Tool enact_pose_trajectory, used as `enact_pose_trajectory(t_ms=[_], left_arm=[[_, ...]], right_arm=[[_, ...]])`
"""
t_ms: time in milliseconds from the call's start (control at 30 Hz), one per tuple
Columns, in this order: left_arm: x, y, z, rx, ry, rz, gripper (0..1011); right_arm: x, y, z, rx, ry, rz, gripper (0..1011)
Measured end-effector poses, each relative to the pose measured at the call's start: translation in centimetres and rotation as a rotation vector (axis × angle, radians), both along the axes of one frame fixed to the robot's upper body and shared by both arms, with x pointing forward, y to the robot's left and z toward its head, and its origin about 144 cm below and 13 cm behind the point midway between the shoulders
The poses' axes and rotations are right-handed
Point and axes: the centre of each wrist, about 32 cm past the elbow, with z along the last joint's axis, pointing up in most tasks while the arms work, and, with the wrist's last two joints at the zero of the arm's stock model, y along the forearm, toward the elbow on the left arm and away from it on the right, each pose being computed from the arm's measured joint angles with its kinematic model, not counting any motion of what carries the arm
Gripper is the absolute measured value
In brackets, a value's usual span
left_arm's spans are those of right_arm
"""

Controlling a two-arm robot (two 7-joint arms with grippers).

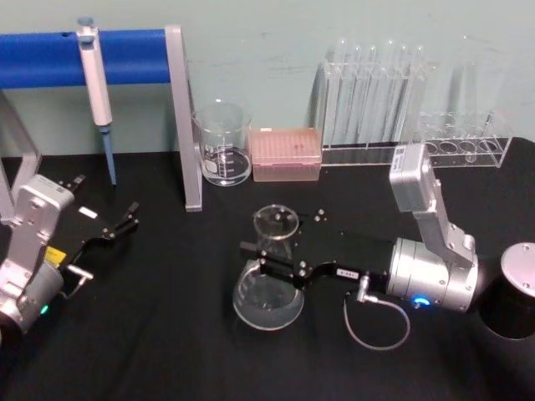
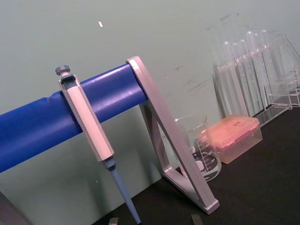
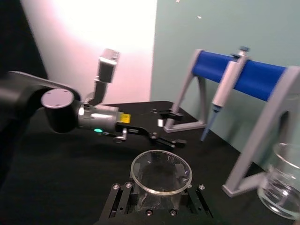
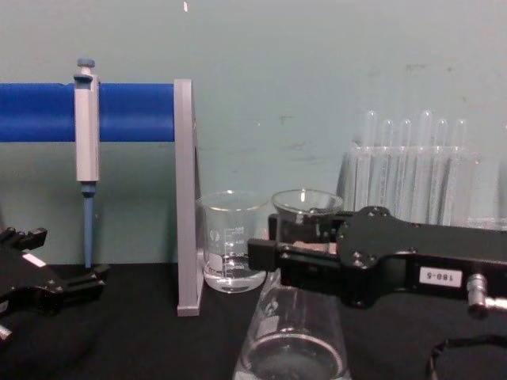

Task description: Grasp the erlenmeyer flask with one hand, shake it three times, then place it back.

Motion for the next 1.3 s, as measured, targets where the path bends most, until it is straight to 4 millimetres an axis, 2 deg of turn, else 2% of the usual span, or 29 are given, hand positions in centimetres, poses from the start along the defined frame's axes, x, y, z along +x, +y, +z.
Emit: enact_pose_trajectory(t_ms=[300, 700, 1033, 1300], left_arm=[[0.0, 0.0, 0.0, 0.0, 0.0, 0.0, 1001], [0.0, 0.0, 0.0, 0.0, 0.0, 0.0, 1001], [0.0, 0.0, 0.0, 0.0, 0.0, 0.0, 1001], [0.0, 0.0, 0.0, 0.0, 0.0, 0.0, 1001]], right_arm=[[0.1, 0.6, 0.0, -0.009, -0.008, 0.082, 453], [0.3, 0.7, -0.1, -0.007, -0.002, 0.084, 453], [0.9, 0.4, -0.2, 0.017, -0.006, -0.029, 453], [1.2, -0.5, -0.1, 0.037, -0.023, -0.214, 453]])
